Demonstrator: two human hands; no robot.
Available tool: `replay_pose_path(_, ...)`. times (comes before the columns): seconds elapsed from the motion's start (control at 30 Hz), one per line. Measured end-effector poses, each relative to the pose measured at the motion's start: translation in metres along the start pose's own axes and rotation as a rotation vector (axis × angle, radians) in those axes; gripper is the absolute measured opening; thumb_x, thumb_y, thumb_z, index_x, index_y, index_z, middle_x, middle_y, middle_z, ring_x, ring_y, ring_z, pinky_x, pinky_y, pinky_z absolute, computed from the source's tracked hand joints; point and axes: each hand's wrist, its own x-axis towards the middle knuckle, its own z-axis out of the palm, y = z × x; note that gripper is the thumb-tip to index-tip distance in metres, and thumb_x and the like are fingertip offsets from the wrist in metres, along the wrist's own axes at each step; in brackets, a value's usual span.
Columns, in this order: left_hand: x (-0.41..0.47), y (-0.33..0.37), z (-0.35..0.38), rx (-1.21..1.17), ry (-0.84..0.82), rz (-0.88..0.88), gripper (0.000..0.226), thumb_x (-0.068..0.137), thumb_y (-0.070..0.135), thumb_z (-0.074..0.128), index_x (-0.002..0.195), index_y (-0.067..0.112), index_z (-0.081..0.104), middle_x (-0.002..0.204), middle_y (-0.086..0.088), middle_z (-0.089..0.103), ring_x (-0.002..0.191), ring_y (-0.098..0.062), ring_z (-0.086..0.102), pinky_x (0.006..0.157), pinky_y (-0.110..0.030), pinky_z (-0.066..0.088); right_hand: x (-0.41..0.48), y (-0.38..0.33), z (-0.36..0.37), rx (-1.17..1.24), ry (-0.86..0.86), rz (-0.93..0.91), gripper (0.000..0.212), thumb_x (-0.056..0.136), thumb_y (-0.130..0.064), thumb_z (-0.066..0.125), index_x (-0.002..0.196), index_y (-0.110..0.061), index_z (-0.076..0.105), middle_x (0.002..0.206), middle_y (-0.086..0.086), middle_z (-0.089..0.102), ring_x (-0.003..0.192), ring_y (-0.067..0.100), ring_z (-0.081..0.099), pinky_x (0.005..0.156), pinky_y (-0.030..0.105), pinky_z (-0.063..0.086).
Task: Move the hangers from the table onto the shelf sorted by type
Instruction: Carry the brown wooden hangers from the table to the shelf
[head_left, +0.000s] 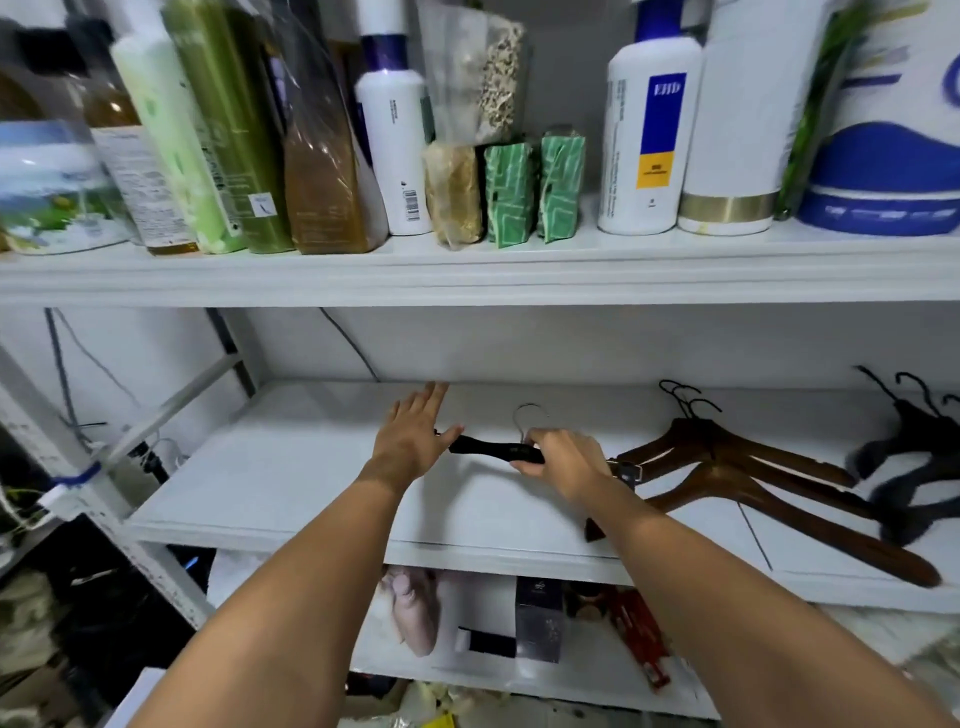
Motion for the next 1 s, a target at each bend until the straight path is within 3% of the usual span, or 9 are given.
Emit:
replay_pose_path(0.27, 0.031, -0.039, 0.028, 0.029, -0.109, 0.066, 0.066, 0.097, 0.051, 0.033, 0.152, 0.025, 0.007, 0.160, 0.001, 0.006, 0.147, -0.019, 0.010, 0.121, -0.036, 0.005, 0.022, -0.013, 0.041, -0.044, -0.109, 0.081, 0.034, 0.089, -0.047, 0.055, 0.109, -0.021, 0.061, 0.104, 0.000, 0.067, 0.097, 0.023, 0.062, 0.080, 0.033, 0.048)
replay_pose_path(0.67, 0.074, -0.034, 0.063, -0.056, -0.096, 0.070, 0.066, 0.097, 0.052, 0.035, 0.152, 0.025, 0.009, 0.160, 0.001, 0.011, 0.147, -0.018, 0.013, 0.121, -0.036, 0.003, 0.081, 0.003, 0.073, -0.052, -0.164, 0.057, 0.033, 0.089, -0.045, 0.056, 0.110, -0.019, 0.059, 0.107, 0.001, 0.064, 0.099, 0.023, 0.061, 0.074, 0.030, 0.041)
replay_pose_path(0.8, 0.091, -0.041, 0.070, -0.078, -0.082, 0.007, 0.066, 0.096, 0.052, 0.035, 0.152, 0.025, 0.010, 0.160, 0.001, 0.012, 0.146, -0.019, 0.014, 0.121, -0.036, 0.003, 0.102, 0.014, 0.093, -0.058, -0.150, 0.048, 0.035, 0.089, -0.045, 0.057, 0.113, -0.020, 0.059, 0.110, 0.002, 0.062, 0.102, 0.023, 0.059, 0.075, 0.030, 0.041)
replay_pose_path(0.93, 0.098, -0.048, 0.078, -0.087, -0.075, -0.016, 0.066, 0.096, 0.052, 0.036, 0.151, 0.024, 0.013, 0.159, 0.000, 0.014, 0.146, -0.020, 0.016, 0.121, -0.035, 0.004, 0.113, 0.023, 0.111, -0.246, -0.123, 0.011, 0.040, 0.092, -0.046, 0.051, 0.121, -0.019, 0.060, 0.116, 0.005, 0.060, 0.109, 0.024, 0.054, 0.089, 0.032, 0.038)
replay_pose_path(1.0, 0.099, -0.051, 0.081, -0.087, -0.062, -0.016, 0.065, 0.096, 0.051, 0.037, 0.151, 0.023, 0.015, 0.159, -0.001, 0.017, 0.145, -0.021, 0.019, 0.120, -0.035, 0.006, 0.118, 0.022, 0.113, -0.308, -0.043, 0.009, 0.040, 0.089, -0.047, 0.056, 0.116, -0.019, 0.066, 0.110, 0.005, 0.063, 0.106, 0.023, 0.055, 0.088, 0.030, 0.039)
